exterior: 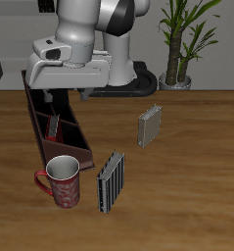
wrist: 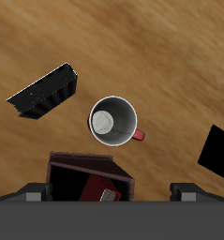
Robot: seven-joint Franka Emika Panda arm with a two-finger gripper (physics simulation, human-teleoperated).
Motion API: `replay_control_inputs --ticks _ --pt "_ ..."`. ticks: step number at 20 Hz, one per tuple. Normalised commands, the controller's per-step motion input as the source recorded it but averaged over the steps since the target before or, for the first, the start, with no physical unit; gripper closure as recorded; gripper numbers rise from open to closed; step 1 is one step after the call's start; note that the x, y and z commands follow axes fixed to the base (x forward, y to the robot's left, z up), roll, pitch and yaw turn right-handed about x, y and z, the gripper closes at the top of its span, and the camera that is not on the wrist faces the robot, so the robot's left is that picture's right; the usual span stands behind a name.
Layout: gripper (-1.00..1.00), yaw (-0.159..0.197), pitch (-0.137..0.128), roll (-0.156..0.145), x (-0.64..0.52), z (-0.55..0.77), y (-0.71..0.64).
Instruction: Place the red book into the right desk caddy's left compartment and place the red mug into the right desk caddy's right compartment
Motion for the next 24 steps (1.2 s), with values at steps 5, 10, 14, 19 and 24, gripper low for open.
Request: replay_control_inputs --ticks 5,10,14,19,24 --pt "-1.00 -0.042 0.033 0.043 0.04 0.01 0.08" --pt "-1.00 -0.135 0.068 0.145 -0.04 0.01 0.04" --pt "-1.00 0.088 -0.016 0.092 -0.05 0.15 -0.16" --pt "-1.00 -0.004 0.068 0.057 -0.01 0.01 -0.09" --pt "-1.00 0.015 0.013 0.021 -0.05 0.07 -0.02"
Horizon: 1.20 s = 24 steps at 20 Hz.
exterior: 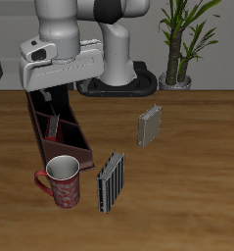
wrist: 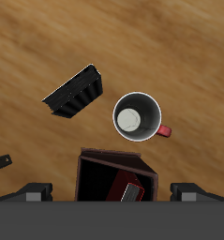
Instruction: Place the red book into the right desk caddy's left compartment and place the red mug into the right desk caddy's right compartment
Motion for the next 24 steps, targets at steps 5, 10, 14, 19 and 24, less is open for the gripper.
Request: replay_control_inputs --ticks 5,10,14,19,24 --pt "-1.00 0.069 0.030 -0.039 0.13 -0.04 -0.13" --pt "-1.00 0.026 -0.003 -0.026 0.10 0.02 -0.10" --pt "-1.00 -0.031 -0.031 -0.043 0.13 0.06 -0.08" --pt "-1.00 -0.050 -0.040 -0.031 0.27 0.03 0.07" --pt "-1.00 -0.011 0.008 0.019 0.24 -0.15 0.24"
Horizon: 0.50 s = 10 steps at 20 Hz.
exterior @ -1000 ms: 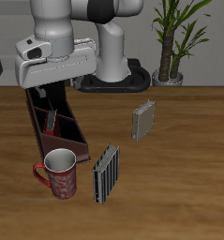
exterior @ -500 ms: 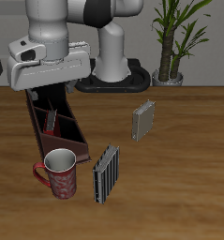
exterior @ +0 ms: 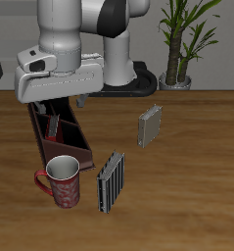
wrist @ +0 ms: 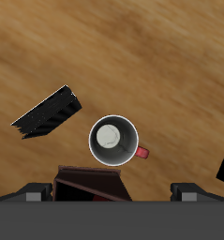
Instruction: Place the red book into the right desk caddy's left compartment and place the red mug into the right desk caddy's right compartment
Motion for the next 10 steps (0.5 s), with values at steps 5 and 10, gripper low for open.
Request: replay_control_inputs --ticks 5,10 --pt "-1.00 0.025 0.037 0.016 0.11 -0.28 0.19" --pt "-1.00 0.055 0.038 0.029 0.11 -0.39 0.24"
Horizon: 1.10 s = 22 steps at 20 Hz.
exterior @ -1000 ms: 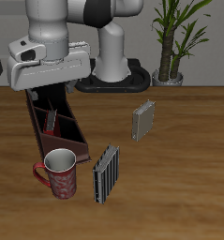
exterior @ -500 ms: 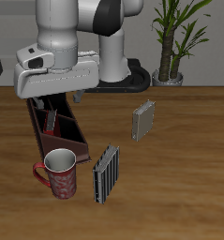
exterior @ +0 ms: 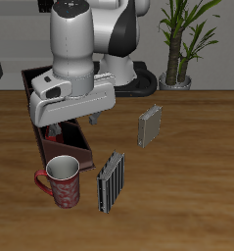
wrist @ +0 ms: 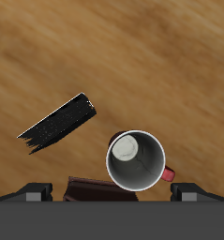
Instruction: Place the red book into the right desk caddy's left compartment and place the red mug into the right desk caddy's right compartment
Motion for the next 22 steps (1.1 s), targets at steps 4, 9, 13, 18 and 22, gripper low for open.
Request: replay_control_inputs --ticks 4,9,13,18,22 --pt "-1.00 0.093 0.018 0.011 -0.01 -0.29 0.11" --pt "-1.00 0.023 0.022 -0.010 -0.02 -0.20 -0.10" --pt "-1.00 0.033 0.010 -0.007 0.00 -0.13 -0.03" --pt "-1.00 0.020 -0.011 -0.019 -0.03 -0.17 -0.01" --pt "-1.00 -0.024 -0.013 -0.001 -0.03 -0.16 -0.01"
